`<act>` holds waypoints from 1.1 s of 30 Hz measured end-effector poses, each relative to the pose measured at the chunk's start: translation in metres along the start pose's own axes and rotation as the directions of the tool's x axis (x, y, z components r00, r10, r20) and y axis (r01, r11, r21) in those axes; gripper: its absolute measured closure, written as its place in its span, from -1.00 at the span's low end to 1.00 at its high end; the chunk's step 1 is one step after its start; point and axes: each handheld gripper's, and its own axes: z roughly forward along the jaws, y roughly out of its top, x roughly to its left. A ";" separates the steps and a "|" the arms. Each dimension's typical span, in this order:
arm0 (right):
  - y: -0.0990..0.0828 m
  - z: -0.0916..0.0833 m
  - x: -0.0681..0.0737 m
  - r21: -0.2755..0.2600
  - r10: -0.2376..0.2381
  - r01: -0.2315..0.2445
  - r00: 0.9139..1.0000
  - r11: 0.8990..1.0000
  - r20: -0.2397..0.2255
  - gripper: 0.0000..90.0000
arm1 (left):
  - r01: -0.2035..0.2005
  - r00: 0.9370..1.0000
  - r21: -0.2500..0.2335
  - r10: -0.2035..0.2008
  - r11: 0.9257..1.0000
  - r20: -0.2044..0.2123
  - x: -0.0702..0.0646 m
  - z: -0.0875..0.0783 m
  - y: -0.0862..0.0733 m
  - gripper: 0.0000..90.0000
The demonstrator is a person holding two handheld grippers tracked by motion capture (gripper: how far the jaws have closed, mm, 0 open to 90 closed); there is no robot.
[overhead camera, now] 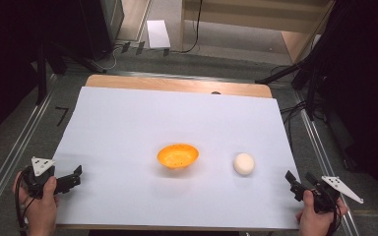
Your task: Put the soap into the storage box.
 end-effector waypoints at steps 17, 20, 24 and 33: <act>0.036 0.008 0.043 0.189 -0.263 0.275 0.961 0.943 -0.082 -0.20 | -0.023 1.000 -0.010 0.023 1.000 -0.015 -0.002 -0.001 -0.001 -0.96; 0.041 0.014 0.051 0.275 -0.215 0.257 0.961 0.926 -0.172 -0.38 | -0.028 0.999 -0.009 0.027 1.000 -0.021 -0.003 -0.001 -0.001 -0.96; 0.045 0.018 0.055 0.307 -0.212 0.266 0.957 0.914 -0.199 -0.50 | -0.027 0.999 -0.011 0.026 1.000 -0.026 -0.003 -0.001 -0.001 -0.96; 0.055 0.031 0.073 0.419 -0.289 0.364 0.929 0.832 -0.232 -0.66 | -0.041 0.999 -0.006 0.040 0.999 -0.032 -0.005 0.000 -0.001 -0.96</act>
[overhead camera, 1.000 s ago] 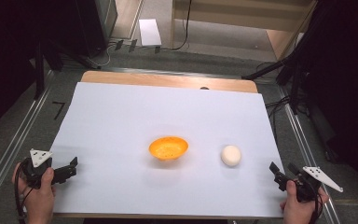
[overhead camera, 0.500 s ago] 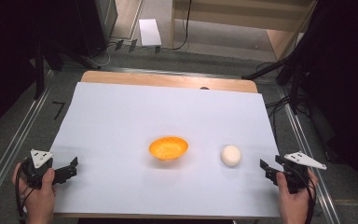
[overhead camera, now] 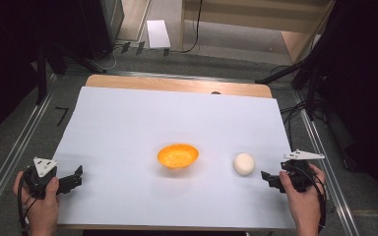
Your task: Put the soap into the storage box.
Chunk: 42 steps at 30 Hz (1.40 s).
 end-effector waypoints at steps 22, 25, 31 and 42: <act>0.027 0.026 0.028 0.191 -0.131 0.131 0.991 0.973 -0.010 -0.77 | -0.007 1.000 0.000 0.007 1.000 0.002 0.000 0.000 0.000 -0.96; 0.030 0.030 0.030 0.213 -0.133 0.133 0.991 0.968 -0.013 -0.84 | -0.005 1.000 -0.001 0.005 1.000 0.003 0.000 0.000 0.000 -0.96; 0.035 0.037 0.033 0.228 -0.134 0.134 0.991 0.965 -0.015 -0.97 | -0.005 1.000 0.000 0.005 1.000 0.004 0.000 0.000 0.000 -0.96; 0.046 0.049 0.040 0.245 -0.137 0.142 0.990 0.959 -0.037 -1.00 | -0.007 1.000 0.004 0.007 1.000 0.000 -0.001 0.000 0.000 -0.96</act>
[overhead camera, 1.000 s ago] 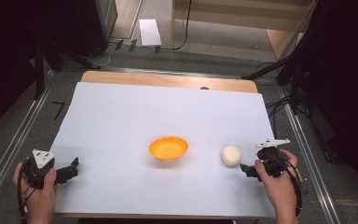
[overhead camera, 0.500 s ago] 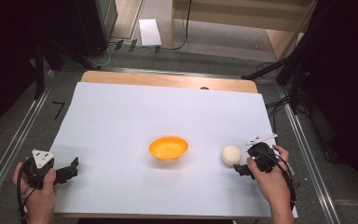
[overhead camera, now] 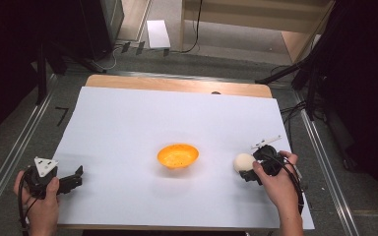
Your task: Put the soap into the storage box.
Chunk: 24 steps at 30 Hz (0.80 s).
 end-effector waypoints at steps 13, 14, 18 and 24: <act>0.012 0.009 0.003 0.009 0.026 -0.026 0.999 1.000 -0.032 -0.78 | -0.003 1.000 0.005 0.003 1.000 0.000 0.000 0.000 0.000 -0.96; 0.013 0.010 0.003 0.008 0.029 -0.029 0.999 1.000 -0.032 -0.76 | -0.004 1.000 0.006 0.004 1.000 0.000 0.000 0.000 0.000 -0.96; 0.015 0.012 0.003 0.012 0.047 -0.046 0.998 0.999 -0.034 -0.67 | -0.003 1.000 0.006 0.003 1.000 0.000 0.000 0.000 0.000 -0.96; 0.018 0.016 0.002 0.018 0.089 -0.088 0.996 0.996 -0.021 -0.53 | -0.003 1.000 0.005 0.003 1.000 0.001 0.000 0.000 0.000 -0.96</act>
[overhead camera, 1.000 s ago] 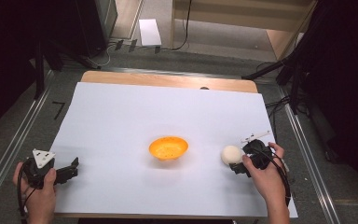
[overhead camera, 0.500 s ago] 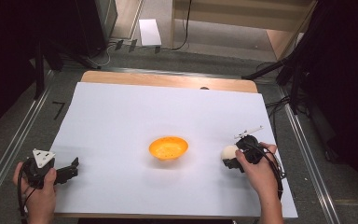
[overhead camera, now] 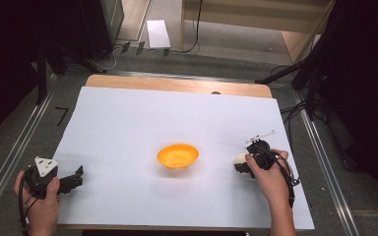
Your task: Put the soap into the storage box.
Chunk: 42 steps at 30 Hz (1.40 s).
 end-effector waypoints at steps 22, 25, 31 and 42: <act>0.007 0.006 0.001 0.027 0.026 -0.025 0.999 0.999 -0.019 -0.46 | 0.002 1.000 0.007 -0.002 1.000 0.002 0.001 0.000 0.000 -0.96; 0.008 0.002 0.002 0.006 0.024 -0.024 1.000 1.000 -0.015 -0.46 | 0.001 1.000 0.006 -0.001 1.000 0.002 0.001 0.000 0.000 -0.96; 0.011 -0.002 0.005 -0.004 0.020 -0.020 0.998 1.000 -0.058 -0.46 | 0.003 1.000 0.009 -0.003 1.000 0.006 0.001 0.001 0.000 -0.96; 0.018 -0.009 0.013 -0.027 -0.020 0.018 0.997 0.999 -0.072 -0.46 | 0.002 1.000 0.013 -0.002 1.000 0.008 0.001 0.001 0.001 -0.96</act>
